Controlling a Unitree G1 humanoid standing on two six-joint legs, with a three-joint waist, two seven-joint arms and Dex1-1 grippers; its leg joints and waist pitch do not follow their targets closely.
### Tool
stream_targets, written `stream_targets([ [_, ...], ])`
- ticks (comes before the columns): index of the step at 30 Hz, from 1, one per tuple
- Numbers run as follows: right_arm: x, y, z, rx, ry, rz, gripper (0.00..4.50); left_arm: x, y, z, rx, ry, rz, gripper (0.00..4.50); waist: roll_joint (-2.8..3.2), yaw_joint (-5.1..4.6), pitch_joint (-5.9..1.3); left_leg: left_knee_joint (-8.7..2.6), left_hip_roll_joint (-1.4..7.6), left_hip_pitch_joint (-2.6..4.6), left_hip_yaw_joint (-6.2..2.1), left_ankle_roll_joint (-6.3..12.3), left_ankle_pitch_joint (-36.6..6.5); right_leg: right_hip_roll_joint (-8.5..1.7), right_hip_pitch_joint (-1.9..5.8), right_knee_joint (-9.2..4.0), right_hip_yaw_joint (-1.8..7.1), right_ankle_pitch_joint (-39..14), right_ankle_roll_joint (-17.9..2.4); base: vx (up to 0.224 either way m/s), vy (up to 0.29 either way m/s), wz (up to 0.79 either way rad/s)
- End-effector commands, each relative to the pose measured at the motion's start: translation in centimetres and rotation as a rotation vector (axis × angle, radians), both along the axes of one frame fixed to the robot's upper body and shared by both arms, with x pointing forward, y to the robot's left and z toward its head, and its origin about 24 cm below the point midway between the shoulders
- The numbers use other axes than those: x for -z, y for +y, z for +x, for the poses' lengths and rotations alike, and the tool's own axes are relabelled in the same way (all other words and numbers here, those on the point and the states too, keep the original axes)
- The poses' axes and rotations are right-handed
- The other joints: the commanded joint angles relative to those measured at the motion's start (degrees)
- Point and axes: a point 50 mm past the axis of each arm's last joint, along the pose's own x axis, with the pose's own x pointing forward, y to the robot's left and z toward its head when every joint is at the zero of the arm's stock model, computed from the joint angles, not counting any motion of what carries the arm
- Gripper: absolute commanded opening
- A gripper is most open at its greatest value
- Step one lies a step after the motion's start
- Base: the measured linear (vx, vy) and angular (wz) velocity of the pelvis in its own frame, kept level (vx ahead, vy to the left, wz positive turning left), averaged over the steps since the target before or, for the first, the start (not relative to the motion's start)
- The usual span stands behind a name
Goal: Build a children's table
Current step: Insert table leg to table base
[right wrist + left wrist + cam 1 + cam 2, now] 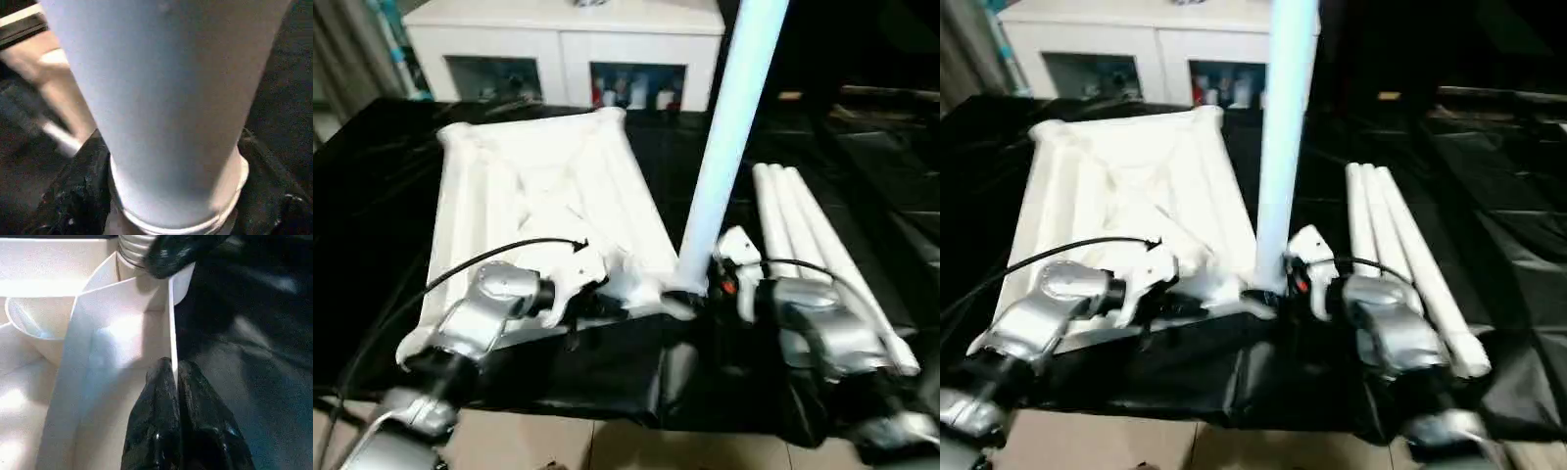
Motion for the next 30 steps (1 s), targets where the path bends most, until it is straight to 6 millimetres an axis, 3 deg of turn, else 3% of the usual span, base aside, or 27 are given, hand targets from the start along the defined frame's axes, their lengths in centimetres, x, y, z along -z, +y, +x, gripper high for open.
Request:
stream_targets([
  [1,2.1,1.3,0.2,0.156,0.076,-0.008,2.82,0.4,-1.2,1.3,-0.180,-0.003,-0.018,0.00,-0.52,-0.33,-2.63,-4.30,2.74,0.47,-1.40,1.16,-13.10,-4.18,2.32,-5.73,2.78,-22.45,-9.71,0.000,0.000,0.00],
  [3,2.4,1.8,0.6,0.233,0.082,-0.010,2.82,0.6,-1.7,1.8,-0.250,-0.005,-0.007,0.00,-0.59,-0.40,-3.00,-4.31,2.61,0.70,-1.60,0.43,-13.22,-4.26,2.56,-5.82,2.70,-23.72,-8.93,0.000,0.000,0.00],
  [5,2.7,2.2,1.0,0.318,0.095,-0.023,2.82,0.6,-2.4,2.3,-0.322,-0.004,0.006,0.00,-0.64,-0.29,-3.00,-4.23,2.65,0.75,-1.30,1.66,-12.12,-4.03,2.19,-5.71,2.91,-19.74,-9.69,0.000,0.000,0.00],
  [9,3.1,3.5,1.7,0.464,0.109,-0.047,2.81,0.5,-4.1,3.1,-0.425,-0.047,0.043,0.00,-0.64,-0.49,-3.12,-4.20,2.44,0.37,-1.35,2.01,-11.46,-4.07,2.44,-5.63,2.75,-19.51,-9.91,0.000,0.000,0.00],
  [11,3.1,4.0,1.9,0.488,0.110,-0.047,2.81,0.5,-4.4,3.2,-0.426,-0.068,0.067,0.00,-0.68,-0.25,-3.33,-4.10,2.47,0.54,-1.22,2.72,-10.91,-4.03,2.40,-5.54,2.75,-17.40,-10.07,0.000,0.000,0.00],
  [12,3.0,4.4,2.0,0.483,0.106,-0.037,2.81,0.6,-4.6,3.2,-0.426,-0.062,0.070,0.00,-1.13,-0.15,-3.43,-4.09,2.42,-0.04,-1.25,3.62,-9.43,-4.19,2.83,-5.13,2.72,-15.39,-10.21,0.000,0.000,0.00],
  [13,2.7,4.7,2.2,0.477,0.090,-0.026,2.81,0.7,-4.7,3.2,-0.419,-0.058,0.072,0.00,-0.98,-0.11,-3.42,-4.09,2.42,-0.17,-1.30,3.95,-8.95,-4.24,2.88,-5.07,2.70,-14.88,-10.23,0.000,0.000,0.00],
  [18,1.7,5.4,2.5,0.410,0.056,0.059,2.81,0.6,-4.5,3.1,-0.396,-0.046,0.075,0.00,-1.09,-0.14,-3.48,-4.09,2.60,-0.09,-1.24,4.98,-9.16,-4.22,2.89,-4.98,2.58,-13.76,-10.93,0.000,0.000,0.00],
  [19,1.6,5.4,2.5,0.405,0.052,0.065,3.37,0.6,-4.5,3.1,-0.395,-0.045,0.076,0.00,-1.06,-0.11,-3.46,-4.10,2.59,-0.13,-1.26,5.04,-9.24,-4.28,2.91,-4.97,2.58,-13.89,-10.93,0.000,0.000,0.00],
  [20,1.3,5.4,2.6,0.391,0.033,0.089,3.51,0.6,-4.3,3.1,-0.391,-0.044,0.075,0.00,-1.02,-0.12,-3.42,-4.08,2.58,-0.16,-1.22,5.12,-9.39,-4.30,2.91,-5.06,2.60,-14.30,-10.87,0.000,0.000,0.00],
  [21,1.1,5.5,2.6,0.370,0.020,0.112,3.51,0.7,-4.2,3.1,-0.384,-0.044,0.075,0.00,-0.97,-0.09,-3.43,-4.06,2.56,-0.15,-1.22,5.24,-9.65,-4.33,2.92,-5.11,2.57,-14.53,-10.81,0.000,0.000,0.00],
  [23,0.8,5.3,2.6,0.339,-0.004,0.112,3.58,0.7,-4.1,3.1,-0.370,-0.039,0.072,0.00,-1.03,-0.58,-3.28,-4.31,2.52,-0.79,-1.51,5.38,-10.22,-4.29,3.25,-5.09,2.37,-15.66,-10.28,0.000,0.000,0.00],
  [24,0.6,5.3,2.6,0.311,-0.013,0.123,3.88,0.7,-4.0,3.0,-0.352,-0.036,0.069,0.00,-1.02,-0.94,-3.30,-4.36,2.57,-1.05,-1.69,5.16,-10.10,-4.38,3.45,-5.15,2.22,-16.64,-9.76,0.000,0.000,0.00],
  [27,0.1,4.8,2.3,0.218,-0.037,0.136,4.08,1.0,-3.2,2.6,-0.310,-0.024,0.092,0.00,-1.04,-1.32,-3.33,-4.31,2.64,-0.99,-1.75,5.52,-10.42,-4.35,3.29,-5.31,2.26,-17.10,-9.66,0.000,0.000,0.00],
  [30,0.0,3.7,1.9,0.122,-0.059,0.103,4.23,1.0,-2.5,2.2,-0.253,-0.013,0.076,0.00,-1.01,-1.31,-3.51,-4.14,2.79,-0.86,-1.72,6.06,-9.01,-4.30,3.26,-5.02,2.30,-14.07,-11.08,0.000,0.000,0.00],
])
